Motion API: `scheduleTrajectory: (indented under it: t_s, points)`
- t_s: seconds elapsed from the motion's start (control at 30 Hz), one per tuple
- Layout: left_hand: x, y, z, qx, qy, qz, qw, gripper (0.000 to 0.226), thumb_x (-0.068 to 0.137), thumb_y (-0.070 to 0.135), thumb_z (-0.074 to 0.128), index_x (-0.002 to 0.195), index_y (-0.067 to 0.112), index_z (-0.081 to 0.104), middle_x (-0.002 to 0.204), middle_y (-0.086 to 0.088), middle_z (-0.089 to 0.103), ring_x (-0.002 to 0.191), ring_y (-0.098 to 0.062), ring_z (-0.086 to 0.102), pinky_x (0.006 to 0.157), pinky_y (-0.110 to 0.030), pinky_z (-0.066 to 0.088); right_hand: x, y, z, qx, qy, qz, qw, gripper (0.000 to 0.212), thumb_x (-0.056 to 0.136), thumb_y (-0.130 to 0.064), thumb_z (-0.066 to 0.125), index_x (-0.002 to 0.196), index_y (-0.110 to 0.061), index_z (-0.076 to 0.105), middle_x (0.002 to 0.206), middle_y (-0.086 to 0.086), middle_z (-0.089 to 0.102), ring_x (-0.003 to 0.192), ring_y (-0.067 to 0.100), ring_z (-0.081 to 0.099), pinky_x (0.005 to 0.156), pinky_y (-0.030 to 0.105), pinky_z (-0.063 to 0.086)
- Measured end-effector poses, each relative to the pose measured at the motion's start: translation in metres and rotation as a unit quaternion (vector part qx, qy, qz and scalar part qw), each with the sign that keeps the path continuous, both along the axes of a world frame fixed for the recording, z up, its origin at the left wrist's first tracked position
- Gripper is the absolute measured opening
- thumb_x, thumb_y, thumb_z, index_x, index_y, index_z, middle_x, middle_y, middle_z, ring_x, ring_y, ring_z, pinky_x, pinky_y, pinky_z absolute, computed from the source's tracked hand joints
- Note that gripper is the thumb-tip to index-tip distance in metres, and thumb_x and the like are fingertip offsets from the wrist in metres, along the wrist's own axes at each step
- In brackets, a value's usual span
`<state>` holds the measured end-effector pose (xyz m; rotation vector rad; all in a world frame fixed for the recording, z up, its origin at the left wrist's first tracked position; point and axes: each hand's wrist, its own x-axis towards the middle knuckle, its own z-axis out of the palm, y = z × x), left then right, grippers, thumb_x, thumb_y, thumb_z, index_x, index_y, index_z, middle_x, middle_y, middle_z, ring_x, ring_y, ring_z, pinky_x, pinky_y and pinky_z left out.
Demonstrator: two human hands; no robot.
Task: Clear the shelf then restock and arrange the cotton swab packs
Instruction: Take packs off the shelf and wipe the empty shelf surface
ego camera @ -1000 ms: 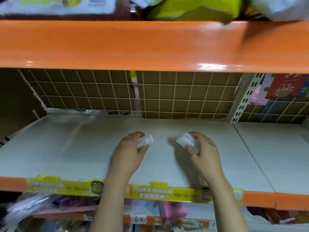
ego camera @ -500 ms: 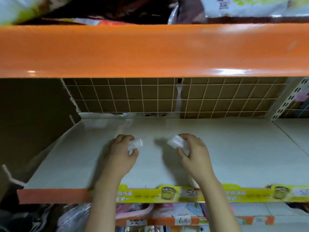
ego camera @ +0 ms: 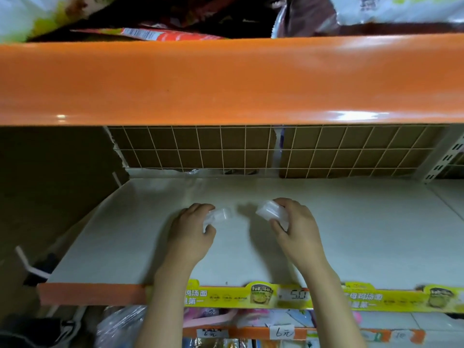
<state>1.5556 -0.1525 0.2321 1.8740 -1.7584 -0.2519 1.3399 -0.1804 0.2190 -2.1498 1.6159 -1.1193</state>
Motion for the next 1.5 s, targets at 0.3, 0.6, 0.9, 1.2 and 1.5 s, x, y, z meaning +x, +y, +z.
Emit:
scheduleTrajectory:
  t_s: [0.3, 0.6, 0.9, 1.2, 1.5]
  points:
    - [0.079, -0.022, -0.009, 0.008, -0.044, 0.046, 0.998, 0.040, 0.087, 0.010, 0.057, 0.128, 0.013, 0.056, 0.126, -0.010, 0.059, 0.114, -0.032, 0.053, 0.096, -0.043, 0.045, 0.028, -0.003, -0.002, 0.014, 0.001, -0.013, 1.000, 0.040, 0.076, -0.004, 0.067, 0.115, -0.011, 0.061, 0.113, 0.007, 0.064, 0.102, 0.032, 0.054, 0.084, 0.036, 0.041]
    - [0.164, -0.086, -0.016, -0.022, -0.081, 0.040, 0.996, 0.044, 0.086, -0.002, 0.053, 0.129, 0.006, 0.054, 0.128, -0.018, 0.056, 0.120, -0.033, 0.049, 0.104, -0.040, 0.038, 0.090, -0.001, -0.003, 0.020, 0.025, -0.013, 0.999, 0.040, 0.076, -0.004, 0.066, 0.116, -0.010, 0.060, 0.111, 0.010, 0.063, 0.102, 0.035, 0.053, 0.083, 0.042, 0.045]
    - [0.182, -0.101, -0.057, 0.068, -0.162, -0.038, 0.984, 0.056, 0.090, 0.012, 0.047, 0.142, 0.028, 0.036, 0.151, -0.007, 0.030, 0.141, -0.025, 0.023, 0.114, -0.044, 0.020, 0.118, 0.003, -0.005, 0.009, 0.013, -0.015, 1.000, 0.040, 0.075, -0.001, 0.066, 0.114, -0.011, 0.061, 0.110, 0.006, 0.064, 0.100, 0.031, 0.056, 0.082, 0.039, 0.046]
    - [0.184, -0.112, -0.057, 0.095, -0.160, -0.025, 0.982, 0.057, 0.095, 0.050, 0.038, 0.146, 0.027, 0.027, 0.156, -0.008, 0.018, 0.143, -0.029, 0.014, 0.113, -0.052, 0.019, 0.129, -0.004, -0.001, 0.010, 0.041, -0.004, 0.999, 0.042, 0.074, -0.002, 0.066, 0.115, -0.011, 0.061, 0.111, 0.008, 0.065, 0.100, 0.033, 0.057, 0.082, 0.041, 0.047]
    - [0.174, -0.065, -0.059, 0.066, -0.129, 0.029, 0.989, 0.069, 0.095, 0.045, 0.041, 0.151, 0.023, 0.006, 0.158, -0.008, 0.006, 0.145, -0.028, 0.005, 0.117, -0.042, 0.009, 0.146, -0.023, -0.009, 0.027, 0.068, 0.024, 0.997, 0.043, 0.075, -0.007, 0.064, 0.118, -0.011, 0.060, 0.112, 0.009, 0.064, 0.103, 0.033, 0.055, 0.085, 0.041, 0.045]
